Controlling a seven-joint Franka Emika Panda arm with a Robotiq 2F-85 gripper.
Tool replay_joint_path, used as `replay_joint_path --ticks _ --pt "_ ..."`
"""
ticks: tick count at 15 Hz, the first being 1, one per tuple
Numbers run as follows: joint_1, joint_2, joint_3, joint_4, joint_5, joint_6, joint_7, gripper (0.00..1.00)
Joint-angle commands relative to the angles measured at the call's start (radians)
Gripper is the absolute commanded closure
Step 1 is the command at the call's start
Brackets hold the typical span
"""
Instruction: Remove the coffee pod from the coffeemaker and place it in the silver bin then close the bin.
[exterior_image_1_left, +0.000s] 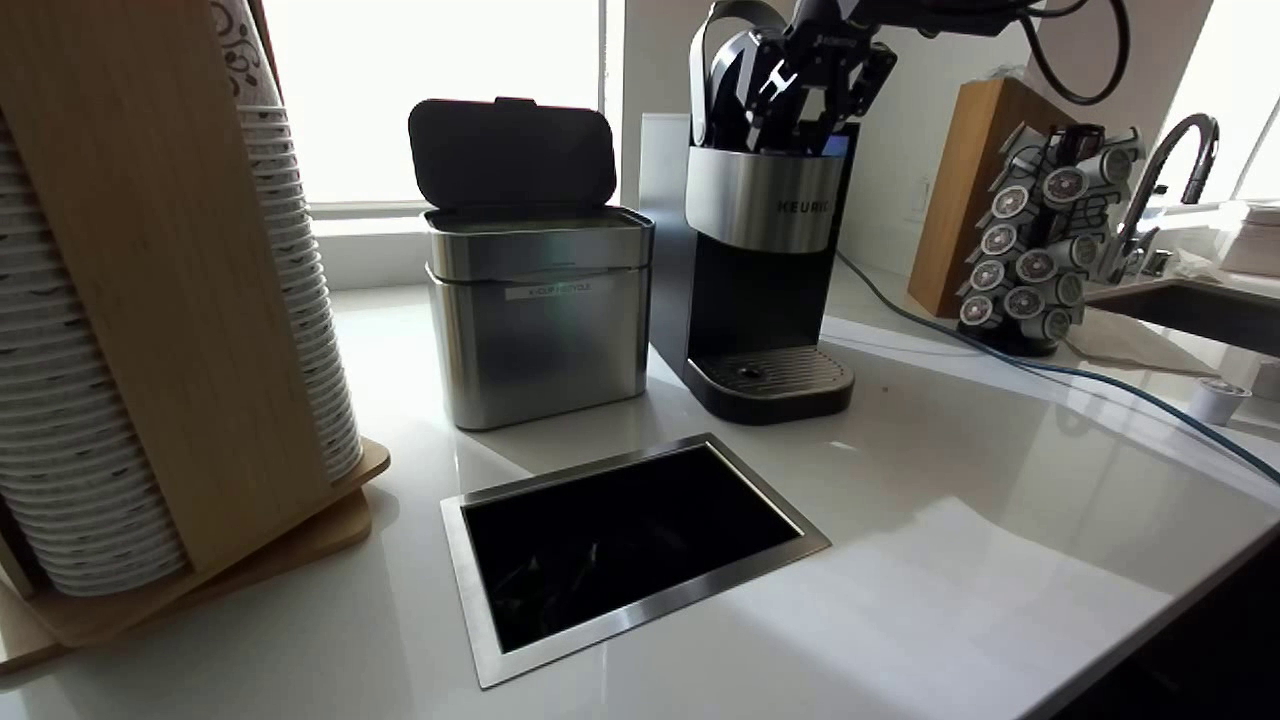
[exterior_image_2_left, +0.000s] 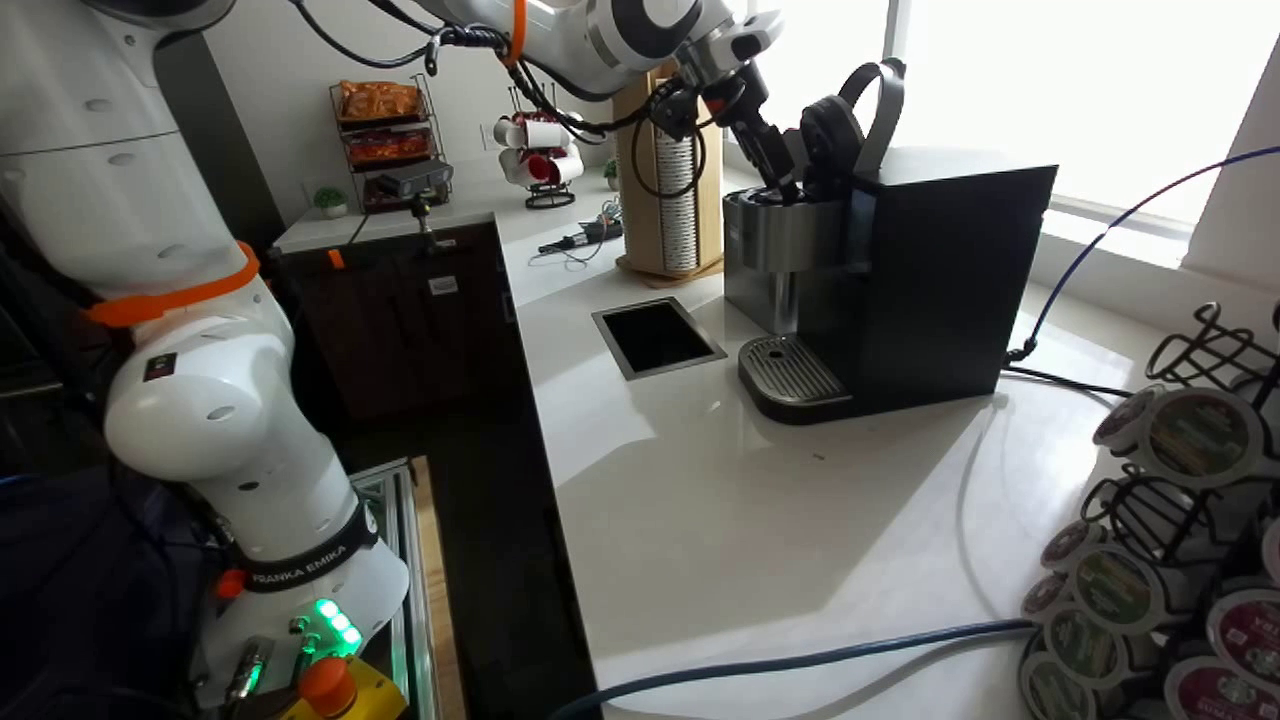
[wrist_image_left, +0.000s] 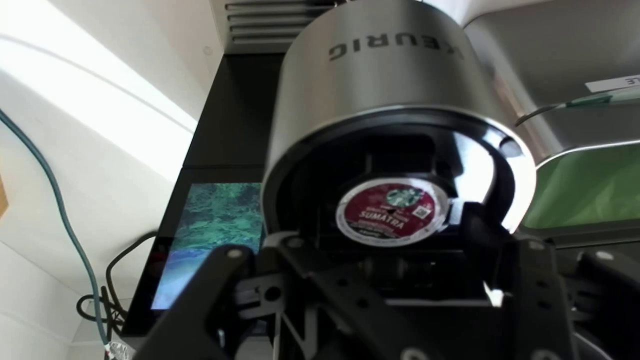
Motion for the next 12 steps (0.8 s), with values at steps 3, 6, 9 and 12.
replay_joint_path --ticks 3,6,9,12 --pt "0.006 0.004 0.001 -0.005 -0.051 0.026 0.000 0.32" --pt "0.007 0.004 0.003 -0.007 -0.056 0.026 -0.002 0.35" --pt "0.010 0.005 0.004 -0.009 -0.055 0.025 -0.001 0.36" --pt "0.010 0.004 0.005 -0.011 -0.058 0.024 0.002 0.61"
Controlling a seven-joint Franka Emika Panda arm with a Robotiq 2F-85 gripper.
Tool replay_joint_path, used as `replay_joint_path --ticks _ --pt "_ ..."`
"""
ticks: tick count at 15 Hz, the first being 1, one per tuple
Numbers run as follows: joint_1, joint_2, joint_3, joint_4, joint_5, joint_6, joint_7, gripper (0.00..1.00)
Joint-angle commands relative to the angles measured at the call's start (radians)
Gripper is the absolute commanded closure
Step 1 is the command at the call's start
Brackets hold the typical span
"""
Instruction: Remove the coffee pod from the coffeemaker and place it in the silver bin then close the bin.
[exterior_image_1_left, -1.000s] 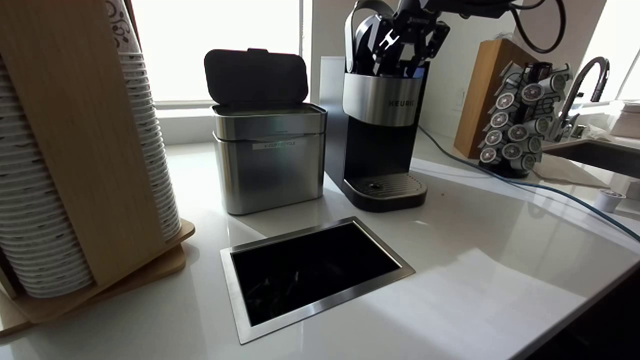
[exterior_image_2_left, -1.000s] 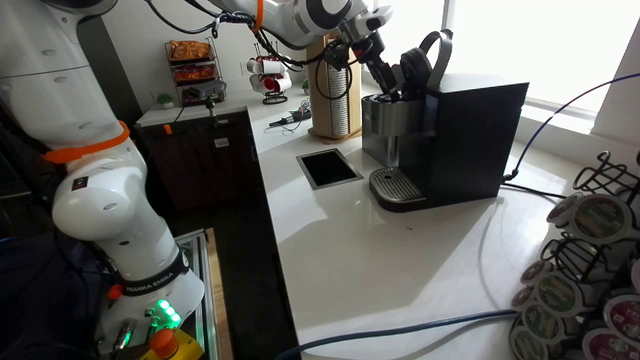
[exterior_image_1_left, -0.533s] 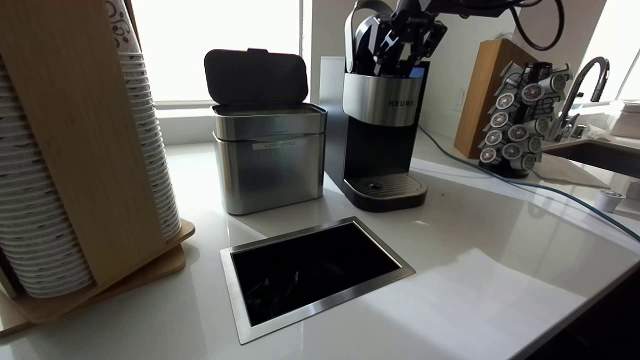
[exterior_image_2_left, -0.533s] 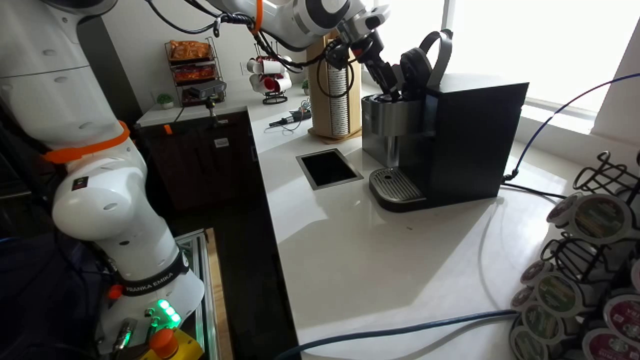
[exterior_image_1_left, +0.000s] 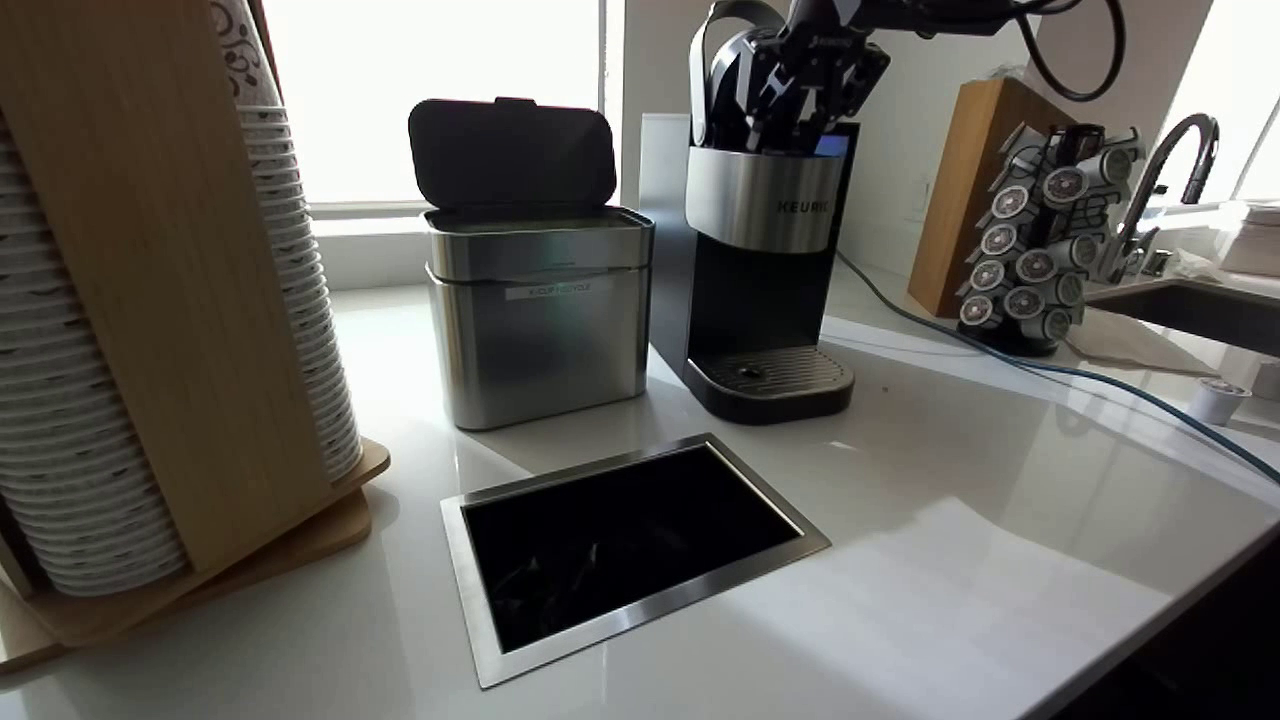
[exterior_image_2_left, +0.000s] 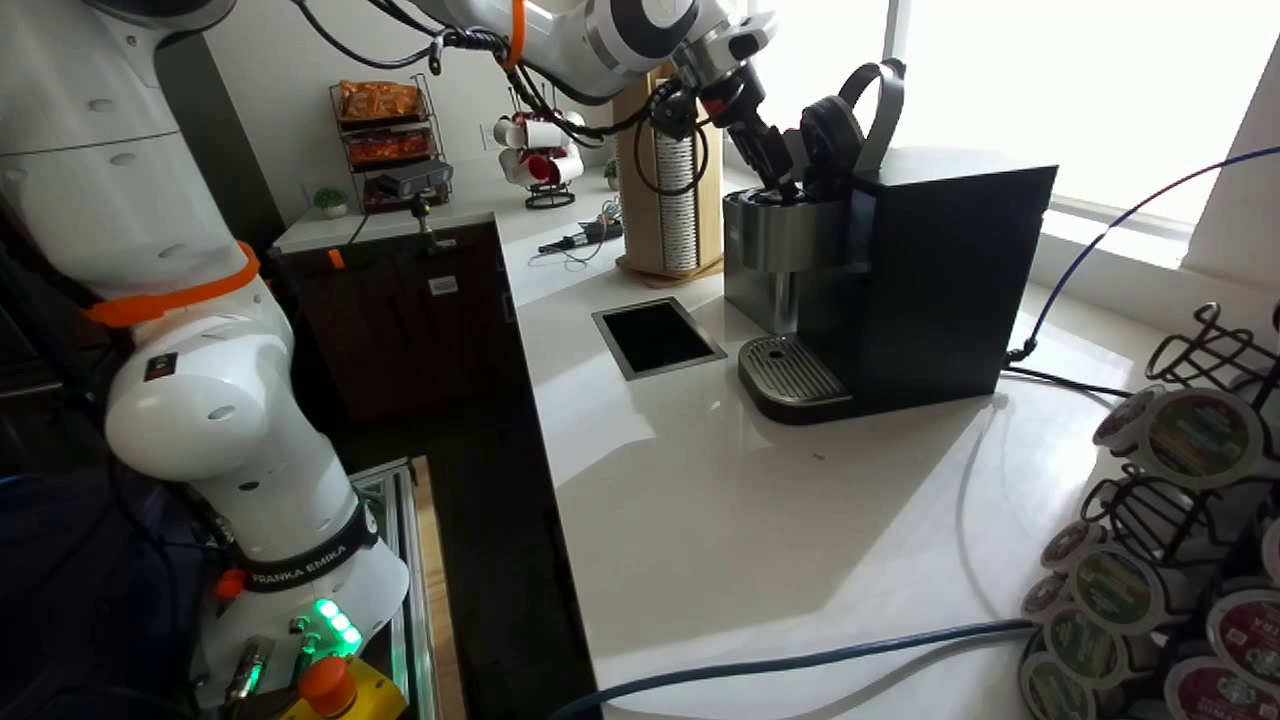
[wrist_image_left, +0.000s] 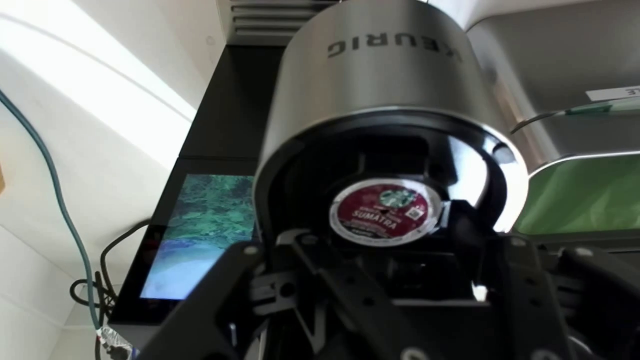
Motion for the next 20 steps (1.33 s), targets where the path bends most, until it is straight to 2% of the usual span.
replay_joint_path --ticks 1,2,8,14,17,20 --pt "0.005 -0.001 -0.004 -0.012 -0.027 0.022 0.009 0.69" --pt "0.005 -0.004 -0.003 -0.014 -0.029 0.020 0.010 0.72" --pt "0.004 -0.017 -0.004 -0.012 -0.024 0.013 0.005 0.72" --pt "-0.017 -0.136 -0.005 -0.007 -0.056 0.004 0.030 0.72" --pt "-0.035 -0.184 0.005 0.006 -0.027 0.012 0.017 0.72" --pt "-0.018 -0.218 0.007 0.042 0.068 0.054 -0.051 0.72"
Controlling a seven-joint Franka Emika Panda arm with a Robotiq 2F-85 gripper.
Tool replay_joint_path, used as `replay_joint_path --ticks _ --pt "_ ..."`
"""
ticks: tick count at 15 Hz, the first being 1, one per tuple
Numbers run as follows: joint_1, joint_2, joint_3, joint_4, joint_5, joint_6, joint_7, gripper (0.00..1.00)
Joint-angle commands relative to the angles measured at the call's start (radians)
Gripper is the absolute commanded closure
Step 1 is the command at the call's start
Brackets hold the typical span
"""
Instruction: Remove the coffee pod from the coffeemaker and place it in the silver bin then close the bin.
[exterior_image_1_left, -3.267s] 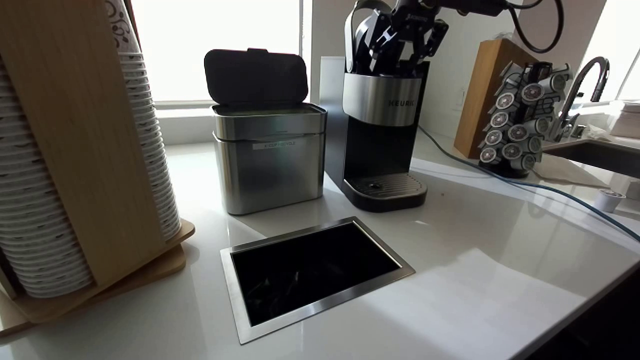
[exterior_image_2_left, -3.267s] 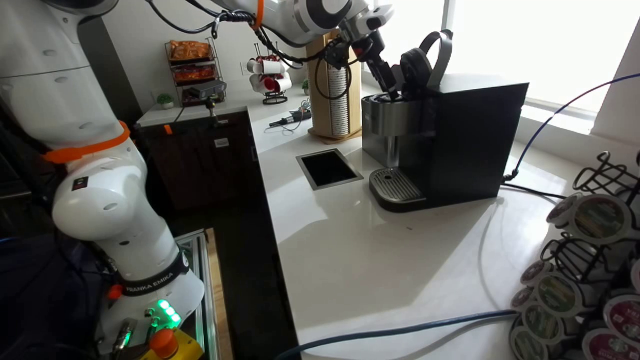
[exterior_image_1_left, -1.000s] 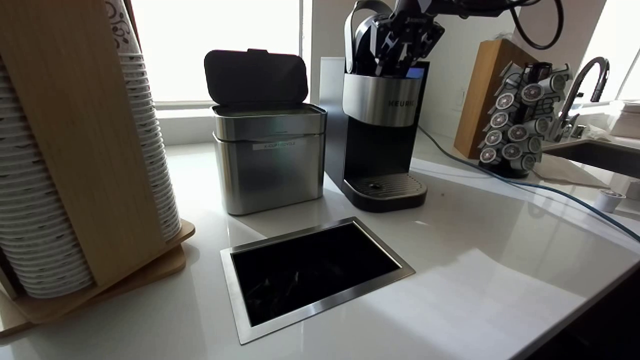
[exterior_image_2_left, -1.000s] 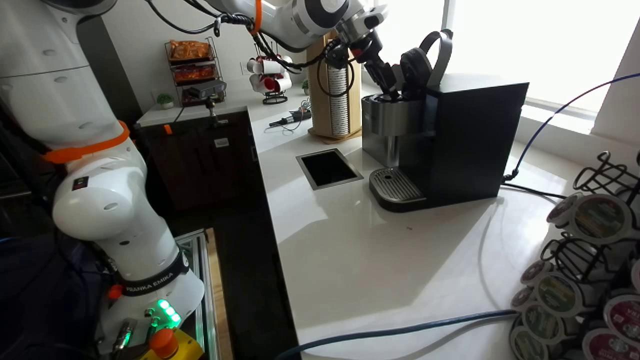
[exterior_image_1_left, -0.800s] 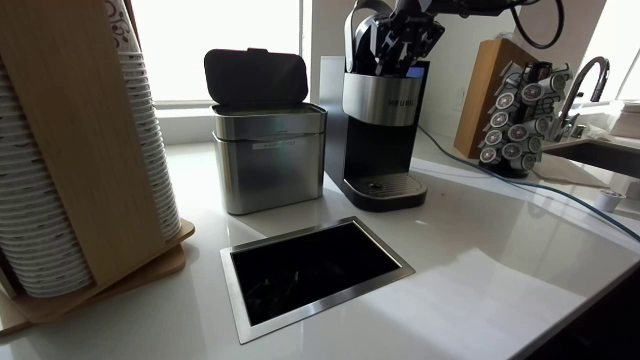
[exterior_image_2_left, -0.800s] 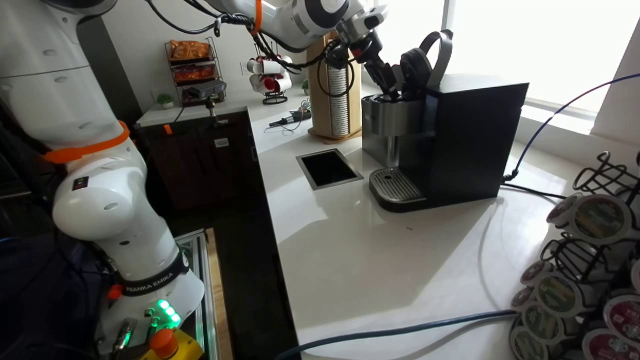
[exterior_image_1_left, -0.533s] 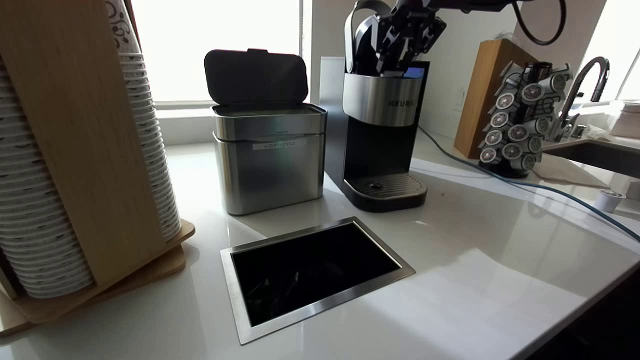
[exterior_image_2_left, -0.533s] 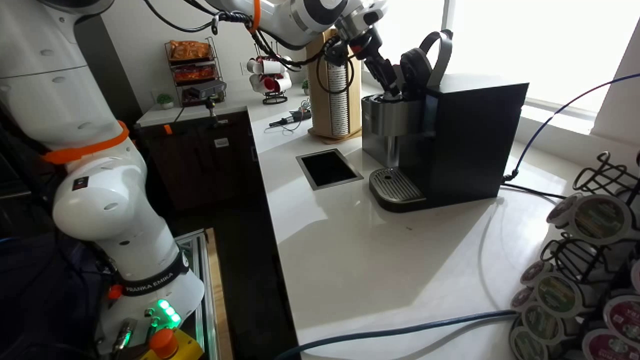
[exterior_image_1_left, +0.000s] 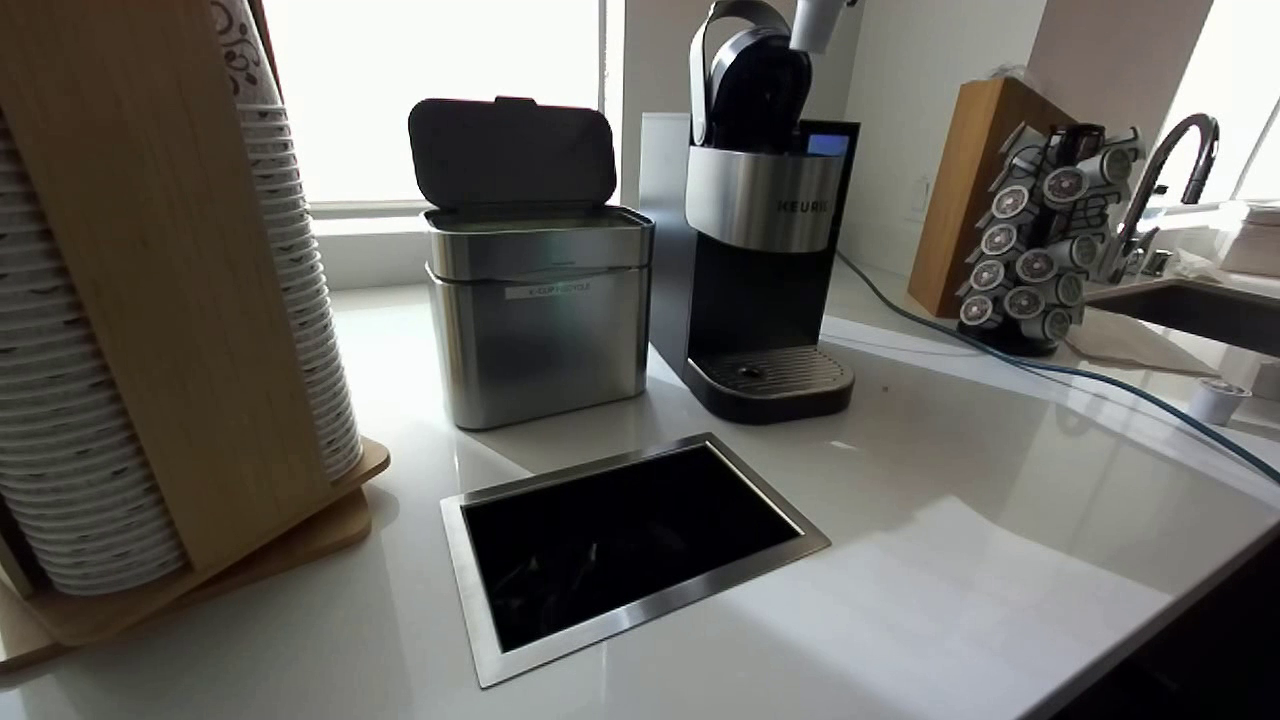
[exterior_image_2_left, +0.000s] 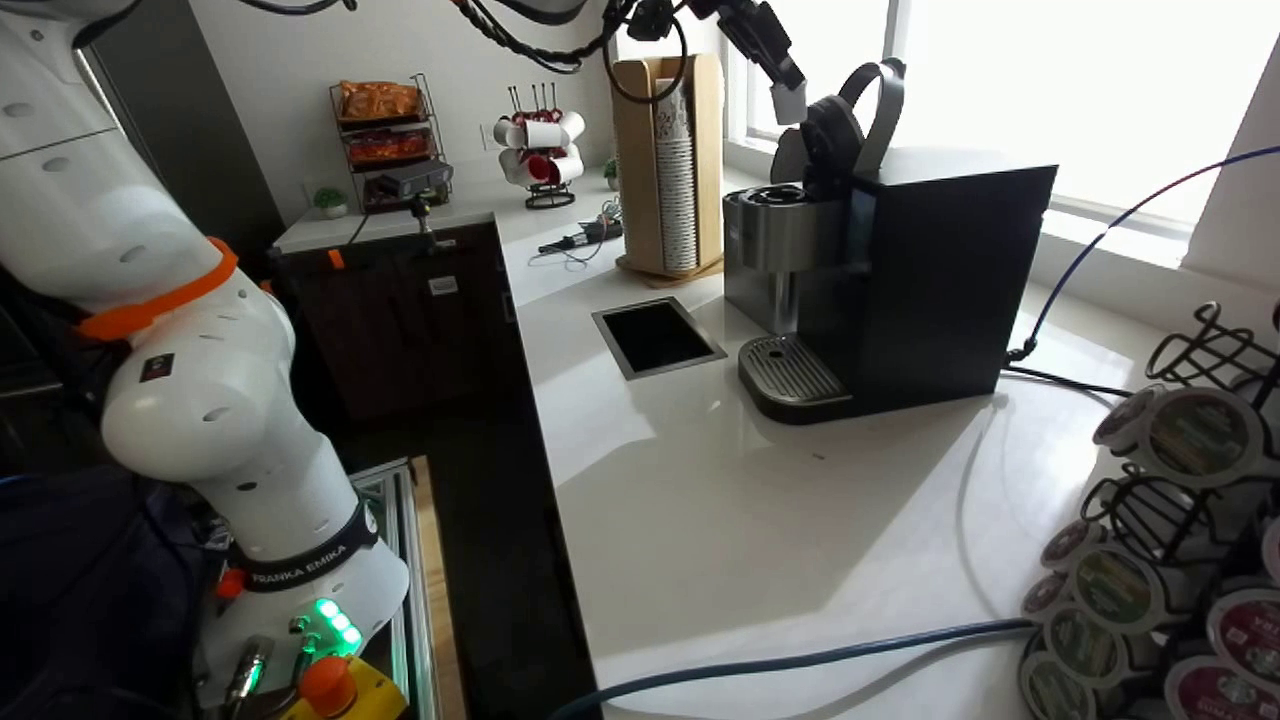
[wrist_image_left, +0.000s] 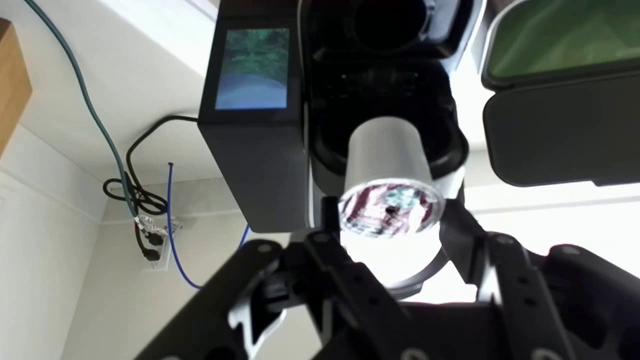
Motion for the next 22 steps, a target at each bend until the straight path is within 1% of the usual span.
replay_joint_path --ticks 1,2,4,6,9,10,11,15,16,19,22 --pt "0.010 -0.031 0.011 0.032 0.110 0.075 -0.078 0.72" --pt "0.016 -0.025 0.016 0.063 0.141 0.088 -0.107 0.72" --pt "0.023 0.025 0.013 0.122 0.210 0.155 -0.182 0.72" --pt "0.034 0.086 0.013 0.198 0.274 0.196 -0.249 0.72" --pt "0.075 0.181 0.028 0.308 0.402 0.213 -0.356 0.72" --pt "0.044 0.104 0.025 0.222 0.327 0.197 -0.292 0.72" --pt "0.051 0.126 0.027 0.244 0.335 0.198 -0.303 0.47" --pt "0.046 0.123 0.024 0.244 0.333 0.198 -0.302 0.47" --pt "0.046 0.122 0.024 0.244 0.333 0.198 -0.302 0.72" --pt "0.066 0.208 0.042 0.290 0.353 0.218 -0.299 0.72" --pt "0.096 0.292 0.061 0.344 0.440 0.165 -0.361 0.72"
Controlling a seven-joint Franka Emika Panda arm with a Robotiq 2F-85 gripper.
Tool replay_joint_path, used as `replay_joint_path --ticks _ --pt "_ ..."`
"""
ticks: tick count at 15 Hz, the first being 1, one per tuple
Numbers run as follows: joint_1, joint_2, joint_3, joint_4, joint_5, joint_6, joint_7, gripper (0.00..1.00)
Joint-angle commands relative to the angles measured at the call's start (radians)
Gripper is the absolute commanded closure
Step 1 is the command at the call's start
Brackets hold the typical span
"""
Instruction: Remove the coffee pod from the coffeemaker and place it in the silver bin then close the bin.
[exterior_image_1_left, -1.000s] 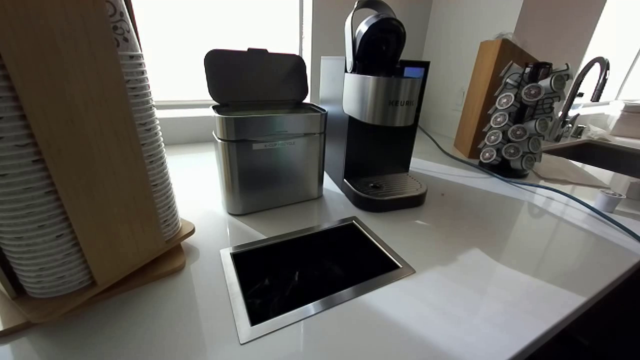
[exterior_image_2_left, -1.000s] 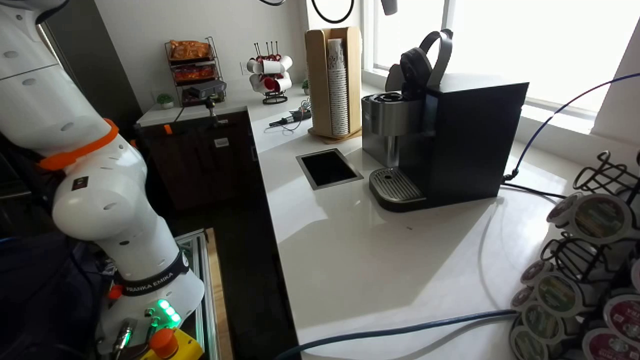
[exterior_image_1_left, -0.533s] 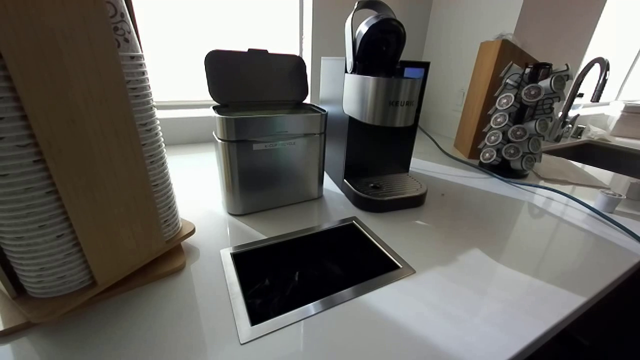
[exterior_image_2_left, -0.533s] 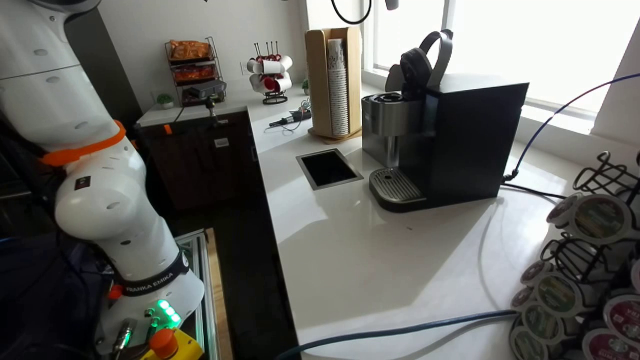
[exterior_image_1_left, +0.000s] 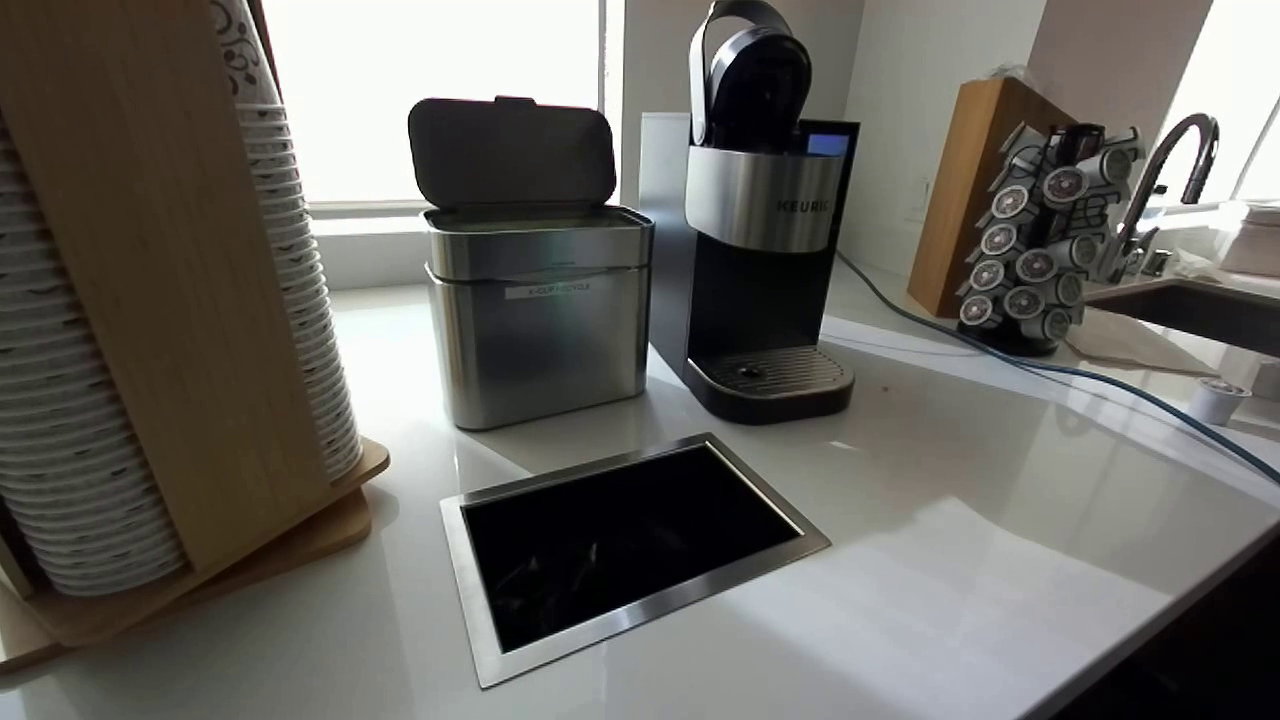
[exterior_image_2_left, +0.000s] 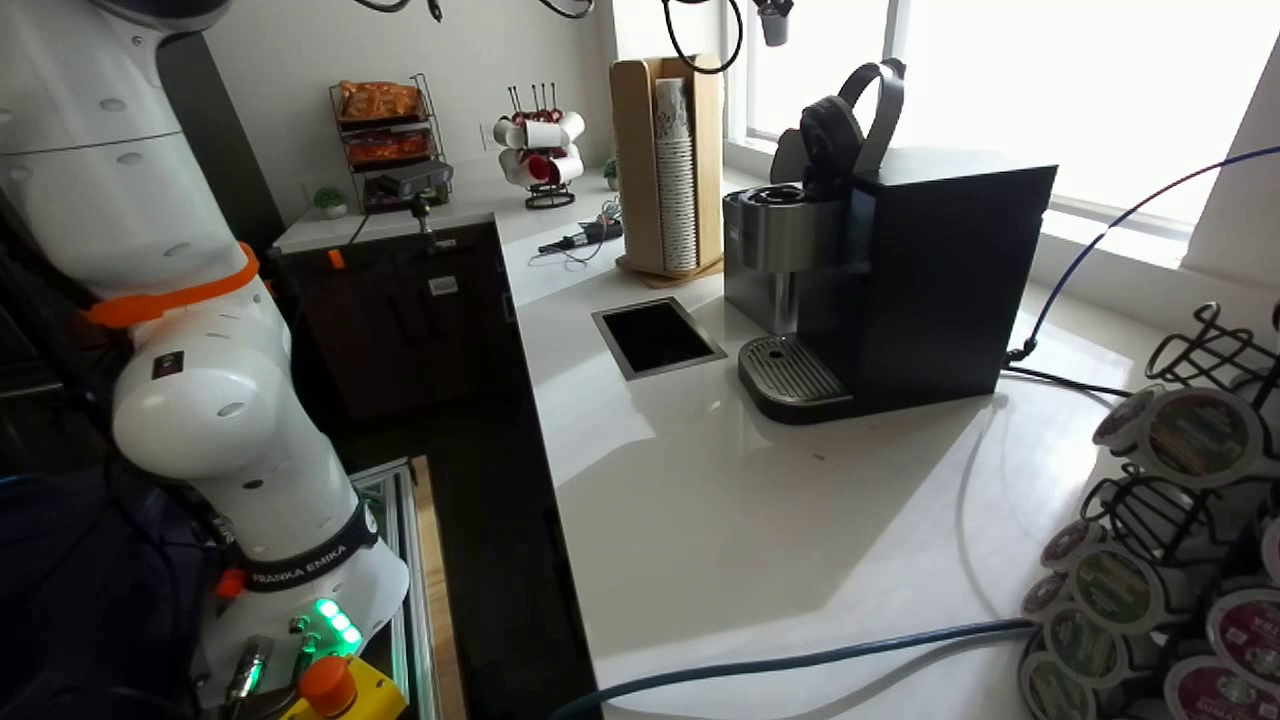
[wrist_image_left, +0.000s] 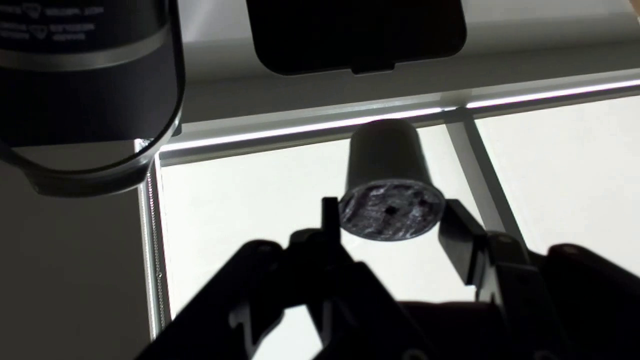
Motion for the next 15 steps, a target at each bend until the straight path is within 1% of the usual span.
replay_joint_path --ticks 1,2,3,5,6,7,9,10,12,14,15 --pt "0.036 0.123 0.021 0.099 0.086 -0.048 -0.058 0.72" --pt "0.045 0.152 0.030 0.122 0.108 -0.056 -0.070 0.72" --pt "0.049 0.189 0.048 0.157 0.173 -0.090 -0.124 0.72" --pt "0.060 0.237 0.063 0.204 0.195 -0.137 -0.134 0.72" --pt "0.062 0.179 0.041 0.122 0.146 -0.074 -0.093 0.72" --pt "0.068 0.196 0.043 0.136 0.147 -0.078 -0.095 0.47" --pt "0.069 0.198 0.040 0.136 0.147 -0.077 -0.095 0.47" --pt "0.076 0.213 0.025 0.158 0.095 -0.113 -0.080 0.72" --pt "0.080 0.269 0.027 0.198 0.092 -0.161 -0.082 0.72" --pt "0.087 0.314 0.017 0.223 0.060 -0.186 -0.075 0.72" --pt "0.097 0.334 0.005 0.233 0.022 -0.182 -0.059 0.72"
